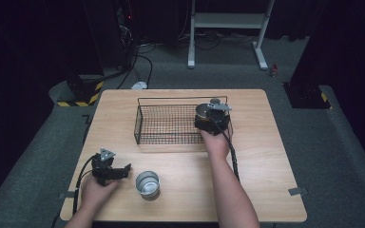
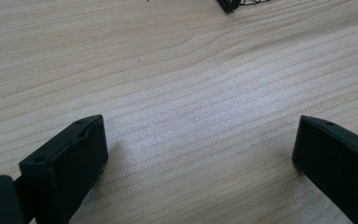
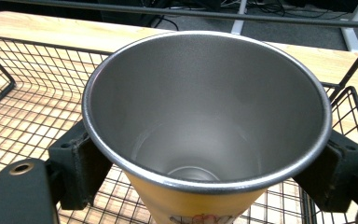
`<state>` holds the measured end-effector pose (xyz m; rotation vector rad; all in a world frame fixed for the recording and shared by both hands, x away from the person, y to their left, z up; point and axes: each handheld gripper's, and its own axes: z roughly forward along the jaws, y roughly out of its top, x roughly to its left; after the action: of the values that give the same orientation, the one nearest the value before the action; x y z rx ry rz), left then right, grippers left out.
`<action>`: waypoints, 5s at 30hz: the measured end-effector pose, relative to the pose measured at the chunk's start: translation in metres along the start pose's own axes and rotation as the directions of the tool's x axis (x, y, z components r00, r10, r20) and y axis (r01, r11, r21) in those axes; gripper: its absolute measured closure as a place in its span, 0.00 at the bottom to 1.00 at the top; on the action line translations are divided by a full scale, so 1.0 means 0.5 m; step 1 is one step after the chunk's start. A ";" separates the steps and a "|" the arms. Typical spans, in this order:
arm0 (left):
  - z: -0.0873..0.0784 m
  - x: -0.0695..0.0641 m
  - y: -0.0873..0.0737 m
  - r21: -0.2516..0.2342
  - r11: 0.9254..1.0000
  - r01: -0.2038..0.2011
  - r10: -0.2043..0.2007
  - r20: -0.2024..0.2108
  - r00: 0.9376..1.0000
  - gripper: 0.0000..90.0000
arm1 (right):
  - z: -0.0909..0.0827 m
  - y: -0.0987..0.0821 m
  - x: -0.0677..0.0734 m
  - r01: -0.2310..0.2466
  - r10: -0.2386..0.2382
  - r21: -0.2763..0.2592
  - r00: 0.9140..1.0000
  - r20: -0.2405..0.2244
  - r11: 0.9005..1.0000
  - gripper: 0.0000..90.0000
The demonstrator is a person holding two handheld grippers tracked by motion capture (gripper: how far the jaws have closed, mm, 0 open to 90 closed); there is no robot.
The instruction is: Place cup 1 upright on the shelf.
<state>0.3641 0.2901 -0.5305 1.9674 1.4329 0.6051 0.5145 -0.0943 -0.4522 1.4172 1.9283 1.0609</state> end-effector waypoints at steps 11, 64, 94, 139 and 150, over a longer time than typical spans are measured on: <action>0.000 0.000 0.000 0.000 1.000 -0.001 0.001 0.000 1.000 0.04 | 0.014 -0.006 0.007 0.018 -0.018 0.032 1.000 0.003 0.999 0.16; 0.001 0.001 0.001 0.000 1.000 -0.005 0.005 0.003 1.000 0.04 | -0.042 -0.020 0.008 0.048 -0.048 0.030 0.999 0.009 0.998 0.10; 0.001 0.000 0.001 -0.001 1.000 -0.005 0.005 0.002 1.000 0.04 | -0.183 -0.109 0.008 0.117 -0.118 -0.054 0.993 -0.016 0.992 0.10; 0.003 -0.001 0.003 -0.003 1.000 -0.001 0.001 -0.003 1.000 0.04 | -0.183 -0.300 -0.032 0.091 -0.088 0.201 0.996 -0.024 0.975 0.10; -0.003 0.001 -0.003 0.007 0.996 0.094 -0.092 -0.104 0.990 0.00 | -0.185 -0.301 -0.031 0.088 -0.085 0.201 0.996 -0.023 0.976 0.10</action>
<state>0.3620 0.2915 -0.5305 1.8909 1.5852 0.6658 0.3662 -0.1575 -0.5257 1.4195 2.1385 0.8571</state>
